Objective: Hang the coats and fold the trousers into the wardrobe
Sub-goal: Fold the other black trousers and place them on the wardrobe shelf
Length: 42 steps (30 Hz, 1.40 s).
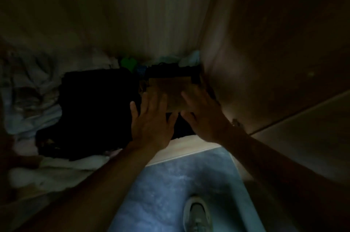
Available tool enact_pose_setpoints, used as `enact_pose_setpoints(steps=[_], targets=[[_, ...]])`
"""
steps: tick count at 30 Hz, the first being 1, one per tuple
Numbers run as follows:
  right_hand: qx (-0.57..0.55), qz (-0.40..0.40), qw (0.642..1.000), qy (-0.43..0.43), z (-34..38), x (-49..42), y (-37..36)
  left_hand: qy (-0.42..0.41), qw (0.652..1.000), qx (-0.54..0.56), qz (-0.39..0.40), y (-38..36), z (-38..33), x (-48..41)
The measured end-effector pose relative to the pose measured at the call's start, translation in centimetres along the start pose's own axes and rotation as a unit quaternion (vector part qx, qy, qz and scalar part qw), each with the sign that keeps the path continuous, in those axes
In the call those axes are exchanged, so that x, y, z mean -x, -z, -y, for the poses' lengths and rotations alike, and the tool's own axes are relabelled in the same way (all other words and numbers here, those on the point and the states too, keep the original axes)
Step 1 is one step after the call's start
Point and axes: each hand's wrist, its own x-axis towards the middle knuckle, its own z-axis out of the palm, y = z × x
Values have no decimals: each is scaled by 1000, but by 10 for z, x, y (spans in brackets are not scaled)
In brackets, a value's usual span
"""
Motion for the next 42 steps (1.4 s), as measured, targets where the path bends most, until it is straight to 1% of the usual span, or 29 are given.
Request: enact_pose_setpoints(steps=[3,4,7,9,12,14,18,21,25,28,36,39,42], targets=[[-59,18,998,-12,28,38,57,0,1000,-6,7,71,-5,50],[-62,19,998,-14,39,51,79,5,1000,-7,13,97,-5,67],[-60,-26,997,-35,76,96,151,21,999,-4,38,172,-9,119],[-70,-18,996,-42,100,130,196,34,998,-2,52,219,-15,154],[-104,-8,994,-31,139,190,250,42,996,12,77,278,-25,218],[-115,15,992,-53,165,230,292,42,997,26,61,316,-35,252],[-116,20,992,-51,205,304,370,60,994,65,58,383,-57,322],[-110,47,992,-50,223,354,409,84,990,100,54,424,-76,374],[-92,21,995,-28,234,420,450,94,990,107,7,461,-106,443],[-98,19,995,-20,234,460,469,111,987,111,-20,470,-126,489],[-86,-19,996,26,228,550,497,137,985,95,-42,477,-163,594],[-93,-51,994,39,230,576,519,128,987,80,-59,496,-175,616],[-97,-94,990,51,231,600,552,99,988,72,-93,522,-187,627]])
